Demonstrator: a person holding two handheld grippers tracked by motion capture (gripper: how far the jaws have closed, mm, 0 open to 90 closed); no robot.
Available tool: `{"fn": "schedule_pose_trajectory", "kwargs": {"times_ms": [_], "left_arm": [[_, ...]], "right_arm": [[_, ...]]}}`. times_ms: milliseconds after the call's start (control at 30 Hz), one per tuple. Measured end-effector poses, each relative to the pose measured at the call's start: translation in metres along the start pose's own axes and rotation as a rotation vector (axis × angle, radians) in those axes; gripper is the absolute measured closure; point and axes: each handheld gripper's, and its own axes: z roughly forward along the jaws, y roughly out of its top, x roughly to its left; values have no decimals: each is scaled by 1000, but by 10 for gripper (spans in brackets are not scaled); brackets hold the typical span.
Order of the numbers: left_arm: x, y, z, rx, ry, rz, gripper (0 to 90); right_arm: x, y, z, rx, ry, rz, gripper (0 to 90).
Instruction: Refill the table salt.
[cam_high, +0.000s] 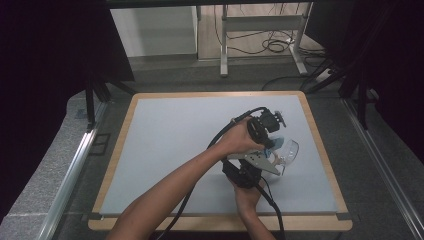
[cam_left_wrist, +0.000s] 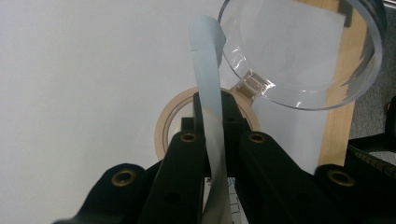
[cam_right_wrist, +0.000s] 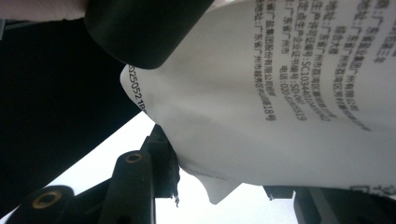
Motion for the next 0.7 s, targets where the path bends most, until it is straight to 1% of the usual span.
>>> {"fn": "schedule_pose_trajectory", "kwargs": {"times_ms": [500, 700], "left_arm": [[1, -1, -2, -6, -4, -5, 900], [0, 0, -2, -4, -1, 2, 900]], "right_arm": [[1, 0, 0, -2, 1, -6, 560], [2, 1, -1, -8, -1, -2, 560]]}}
